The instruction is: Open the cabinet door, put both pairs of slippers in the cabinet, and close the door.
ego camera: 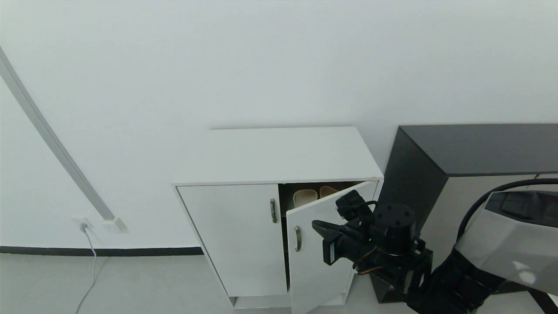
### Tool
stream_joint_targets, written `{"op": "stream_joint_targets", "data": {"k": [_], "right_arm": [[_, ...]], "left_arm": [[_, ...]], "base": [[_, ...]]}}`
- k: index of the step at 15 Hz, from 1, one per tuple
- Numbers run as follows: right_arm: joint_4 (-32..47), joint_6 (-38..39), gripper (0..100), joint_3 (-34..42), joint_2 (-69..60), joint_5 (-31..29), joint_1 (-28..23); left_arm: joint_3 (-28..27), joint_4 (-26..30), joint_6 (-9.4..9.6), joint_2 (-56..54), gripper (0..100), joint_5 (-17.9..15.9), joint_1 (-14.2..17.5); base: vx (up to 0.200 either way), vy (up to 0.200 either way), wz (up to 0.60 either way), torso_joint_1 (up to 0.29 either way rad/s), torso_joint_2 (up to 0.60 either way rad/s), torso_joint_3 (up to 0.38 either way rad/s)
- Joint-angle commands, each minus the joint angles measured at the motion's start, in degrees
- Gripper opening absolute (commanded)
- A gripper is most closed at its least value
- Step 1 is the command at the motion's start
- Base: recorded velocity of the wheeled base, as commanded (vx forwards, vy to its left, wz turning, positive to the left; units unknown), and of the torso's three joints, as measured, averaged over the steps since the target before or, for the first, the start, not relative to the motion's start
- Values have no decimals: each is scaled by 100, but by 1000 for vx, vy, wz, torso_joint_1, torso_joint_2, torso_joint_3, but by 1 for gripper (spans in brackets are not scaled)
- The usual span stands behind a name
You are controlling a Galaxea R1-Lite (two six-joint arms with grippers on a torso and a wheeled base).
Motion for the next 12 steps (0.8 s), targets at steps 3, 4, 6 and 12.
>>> {"op": "stream_joint_targets", "data": {"k": [3,4,6,12], "right_arm": [[175,-1,0,-544,409,0,-190],[254,-1,0,-641,480,0,-225],[271,-1,0,-764,638,0,-304],[403,-1,0,-1186,1060,-9,-550]], "left_arm": [[0,-5,0,7,0,3,0],[0,-5,0,7,0,3,0],[0,-5,0,7,0,3,0],[0,4,-9,7,0,3,0]], "base": [[0,0,0,0,0,0],[0,0,0,0,0,0],[0,0,0,0,0,0],[0,0,0,0,0,0]]}}
